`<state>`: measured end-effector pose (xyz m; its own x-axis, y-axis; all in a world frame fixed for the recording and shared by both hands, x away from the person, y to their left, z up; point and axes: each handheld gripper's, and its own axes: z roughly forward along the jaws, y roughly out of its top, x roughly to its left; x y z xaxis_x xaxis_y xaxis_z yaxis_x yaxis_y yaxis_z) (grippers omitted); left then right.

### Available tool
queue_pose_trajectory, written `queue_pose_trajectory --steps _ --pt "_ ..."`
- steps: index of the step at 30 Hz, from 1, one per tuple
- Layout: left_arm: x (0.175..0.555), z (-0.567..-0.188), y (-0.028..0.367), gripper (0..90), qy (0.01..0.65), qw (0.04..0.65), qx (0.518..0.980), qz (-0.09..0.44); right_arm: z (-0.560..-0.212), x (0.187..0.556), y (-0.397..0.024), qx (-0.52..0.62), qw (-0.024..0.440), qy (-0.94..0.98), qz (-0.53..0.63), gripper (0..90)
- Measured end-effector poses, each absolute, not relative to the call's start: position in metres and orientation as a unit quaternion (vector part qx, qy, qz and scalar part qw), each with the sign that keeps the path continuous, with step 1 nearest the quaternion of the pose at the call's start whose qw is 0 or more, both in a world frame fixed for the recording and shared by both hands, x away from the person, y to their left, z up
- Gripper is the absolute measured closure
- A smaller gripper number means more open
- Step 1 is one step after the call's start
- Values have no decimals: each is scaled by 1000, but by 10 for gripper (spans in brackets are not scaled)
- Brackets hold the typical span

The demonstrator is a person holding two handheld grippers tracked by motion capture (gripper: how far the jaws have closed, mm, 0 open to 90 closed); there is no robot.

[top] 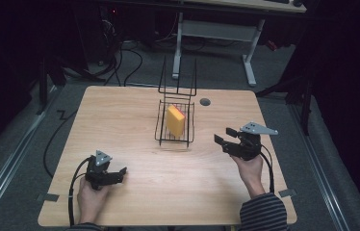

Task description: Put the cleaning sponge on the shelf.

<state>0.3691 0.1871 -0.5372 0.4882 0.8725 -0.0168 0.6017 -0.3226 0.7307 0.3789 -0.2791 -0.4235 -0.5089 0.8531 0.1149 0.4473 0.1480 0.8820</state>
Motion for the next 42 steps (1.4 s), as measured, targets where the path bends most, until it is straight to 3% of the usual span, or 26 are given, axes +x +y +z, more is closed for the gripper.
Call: queue_pose_trajectory --steps 42 --pt "369 -537 187 167 466 347 790 195 -499 346 -331 524 211 692 450 392"
